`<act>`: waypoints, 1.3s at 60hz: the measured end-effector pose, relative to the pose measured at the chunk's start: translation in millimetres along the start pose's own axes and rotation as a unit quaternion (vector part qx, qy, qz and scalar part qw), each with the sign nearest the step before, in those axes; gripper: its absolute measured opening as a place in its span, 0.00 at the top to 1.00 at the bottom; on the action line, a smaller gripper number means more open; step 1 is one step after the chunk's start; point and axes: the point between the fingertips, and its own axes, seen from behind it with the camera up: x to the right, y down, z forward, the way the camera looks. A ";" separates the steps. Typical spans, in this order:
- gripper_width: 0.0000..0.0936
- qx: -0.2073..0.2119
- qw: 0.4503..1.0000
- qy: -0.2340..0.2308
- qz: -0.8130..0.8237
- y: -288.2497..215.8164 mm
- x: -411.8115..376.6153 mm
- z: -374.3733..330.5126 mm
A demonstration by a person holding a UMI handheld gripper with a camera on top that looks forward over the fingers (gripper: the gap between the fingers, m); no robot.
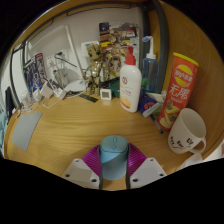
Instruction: Arrange mouse
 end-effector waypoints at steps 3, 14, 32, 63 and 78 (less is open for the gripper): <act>0.68 -0.003 1.000 0.013 0.007 -0.5 0.8 0.0; 0.68 0.020 0.997 0.069 0.005 -48.7 -15.5 -27.8; 0.68 0.153 0.987 0.048 0.018 -224.1 -167.8 -106.1; 0.67 0.007 0.997 -0.066 -0.038 -81.7 -447.7 28.7; 0.63 -0.027 0.997 -0.056 -0.046 -24.1 -459.2 50.4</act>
